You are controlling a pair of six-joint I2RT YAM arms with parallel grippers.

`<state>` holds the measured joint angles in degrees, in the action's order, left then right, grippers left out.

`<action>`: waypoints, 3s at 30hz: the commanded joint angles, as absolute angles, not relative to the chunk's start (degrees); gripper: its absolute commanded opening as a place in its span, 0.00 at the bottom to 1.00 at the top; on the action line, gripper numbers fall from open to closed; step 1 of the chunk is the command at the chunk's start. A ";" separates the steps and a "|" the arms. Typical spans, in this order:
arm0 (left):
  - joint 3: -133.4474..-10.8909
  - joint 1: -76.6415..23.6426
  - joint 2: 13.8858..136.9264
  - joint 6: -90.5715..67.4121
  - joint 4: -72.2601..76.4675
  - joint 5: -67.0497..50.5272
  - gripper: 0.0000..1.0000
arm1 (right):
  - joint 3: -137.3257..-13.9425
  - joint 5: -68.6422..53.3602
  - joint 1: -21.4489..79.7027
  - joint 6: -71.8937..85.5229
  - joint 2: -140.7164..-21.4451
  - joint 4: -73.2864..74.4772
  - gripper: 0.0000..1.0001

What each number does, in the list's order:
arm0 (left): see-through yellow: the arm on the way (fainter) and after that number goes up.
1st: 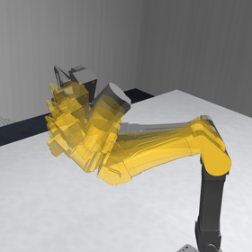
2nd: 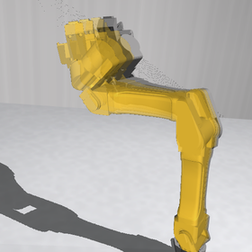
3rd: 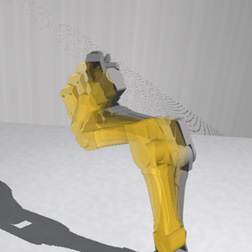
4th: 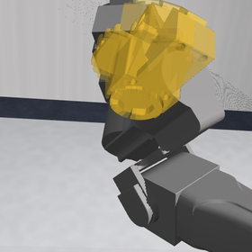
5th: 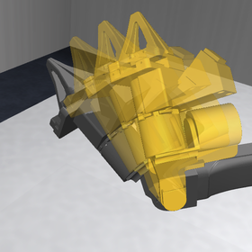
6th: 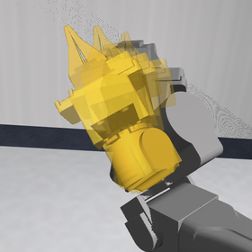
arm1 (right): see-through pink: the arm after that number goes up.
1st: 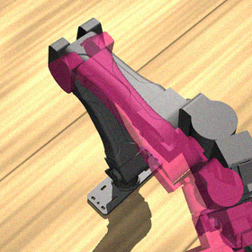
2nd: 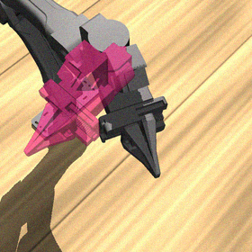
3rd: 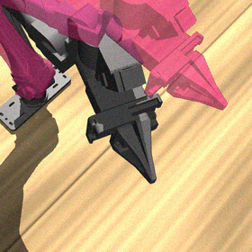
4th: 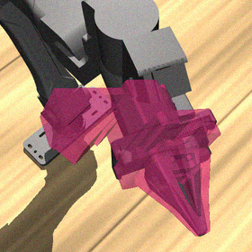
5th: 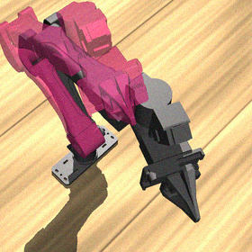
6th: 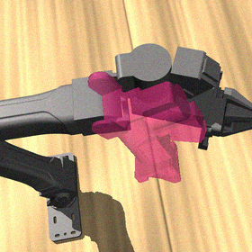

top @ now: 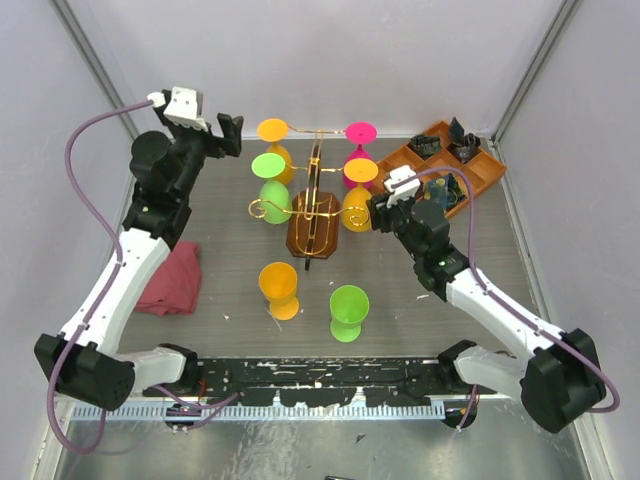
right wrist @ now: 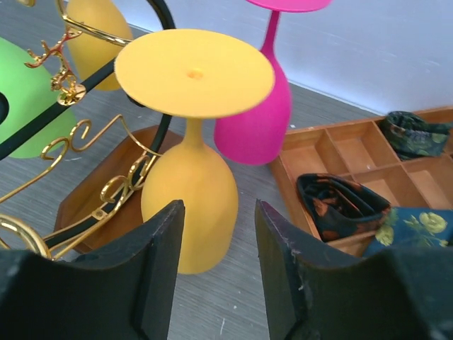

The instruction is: Place the wine glass upside down on the wine glass rack

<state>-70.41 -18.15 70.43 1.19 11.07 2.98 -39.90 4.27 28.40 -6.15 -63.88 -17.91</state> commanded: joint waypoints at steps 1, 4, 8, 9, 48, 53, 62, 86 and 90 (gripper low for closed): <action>-78.13 -20.32 69.86 6.18 0.84 -6.22 0.93 | -41.14 10.57 28.60 -5.89 -59.00 -11.29 0.52; -79.72 -26.15 69.43 13.31 -3.71 -6.56 0.95 | -44.23 17.45 28.57 -2.89 -57.90 -5.37 0.60; -81.01 -33.73 68.86 17.90 -10.06 -6.94 0.95 | -52.69 23.64 28.48 0.12 -59.33 4.11 0.76; -81.04 -35.65 68.28 18.22 -11.68 -6.94 0.95 | -55.78 25.05 28.40 0.54 -60.26 6.58 0.79; -66.96 -72.68 81.85 7.38 -24.96 12.64 0.78 | -75.47 28.49 23.21 11.96 -61.17 35.07 0.91; -67.68 -72.73 82.78 6.46 -26.56 14.33 0.54 | -74.98 28.37 23.29 11.96 -60.62 35.07 0.91; -67.14 -72.69 80.24 6.21 -23.90 15.19 0.06 | -74.62 28.96 23.28 11.58 -59.61 35.11 0.91; -74.98 -70.56 57.80 39.32 11.53 21.78 0.00 | -95.10 28.83 23.25 20.15 -65.16 41.88 0.95; -70.77 -66.78 61.57 46.24 27.07 21.70 0.00 | -98.14 21.45 23.20 24.83 -64.77 38.33 0.95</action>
